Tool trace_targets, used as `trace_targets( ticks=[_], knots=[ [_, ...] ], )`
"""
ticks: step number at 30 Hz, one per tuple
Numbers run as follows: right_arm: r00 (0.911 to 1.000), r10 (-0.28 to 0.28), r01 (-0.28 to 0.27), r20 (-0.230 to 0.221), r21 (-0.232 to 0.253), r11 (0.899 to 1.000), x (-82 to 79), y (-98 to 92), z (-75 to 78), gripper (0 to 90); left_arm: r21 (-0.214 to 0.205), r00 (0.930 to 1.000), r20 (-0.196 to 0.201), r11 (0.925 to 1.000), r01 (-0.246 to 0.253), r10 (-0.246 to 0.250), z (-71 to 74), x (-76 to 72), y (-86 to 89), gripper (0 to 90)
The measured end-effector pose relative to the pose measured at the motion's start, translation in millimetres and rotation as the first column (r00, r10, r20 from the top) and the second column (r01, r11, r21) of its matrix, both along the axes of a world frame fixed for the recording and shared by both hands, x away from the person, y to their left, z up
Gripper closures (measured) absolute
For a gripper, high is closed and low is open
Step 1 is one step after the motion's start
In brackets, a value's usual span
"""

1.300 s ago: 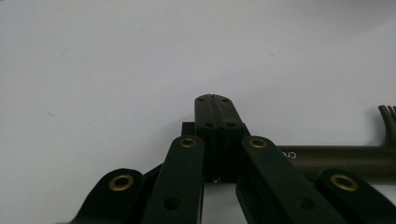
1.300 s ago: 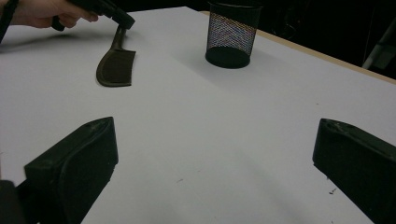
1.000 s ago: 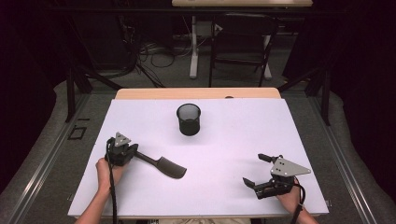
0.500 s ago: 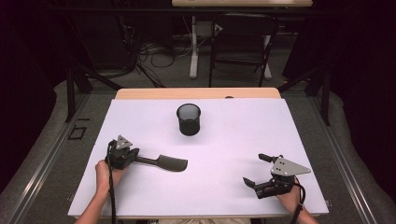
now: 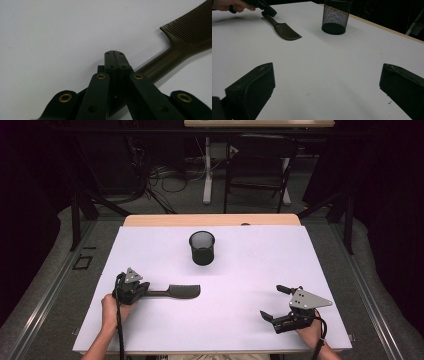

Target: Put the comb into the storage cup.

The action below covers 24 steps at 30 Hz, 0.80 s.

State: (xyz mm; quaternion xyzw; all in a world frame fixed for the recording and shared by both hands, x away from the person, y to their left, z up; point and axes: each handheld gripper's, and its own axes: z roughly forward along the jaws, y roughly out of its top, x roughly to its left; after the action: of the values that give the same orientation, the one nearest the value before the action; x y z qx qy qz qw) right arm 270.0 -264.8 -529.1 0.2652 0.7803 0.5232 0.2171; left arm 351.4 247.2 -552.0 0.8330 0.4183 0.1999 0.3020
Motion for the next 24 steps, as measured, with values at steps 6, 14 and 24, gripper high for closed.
trace_targets(
  ticks=[6, 14, 24],
  knots=[
    [1.0000, -0.004, 0.004, -0.004, -0.006, 1.000, 0.6, -0.2, -0.6, 0.0, -0.002, 0.9999, -0.003, 0.9999, 0.010, -0.010, 0.7, -5.2, -0.6, 90.0],
    [1.0000, -0.003, 0.003, -0.003, -0.009, 1.000, 0.6, -0.3, -0.2, 0.0, 0.005, 0.9996, -0.010, 0.9997, 0.026, -0.026, 1.5, -7.7, -2.8, 90.0],
    [1.0000, -0.005, 0.005, -0.002, -0.002, 1.000, -0.1, -0.1, -0.1, 0.0, 0.004, 0.9996, -0.020, 0.9998, 0.020, -0.020, 2.0, -12.5, -2.5, 90.0]
  ],
)
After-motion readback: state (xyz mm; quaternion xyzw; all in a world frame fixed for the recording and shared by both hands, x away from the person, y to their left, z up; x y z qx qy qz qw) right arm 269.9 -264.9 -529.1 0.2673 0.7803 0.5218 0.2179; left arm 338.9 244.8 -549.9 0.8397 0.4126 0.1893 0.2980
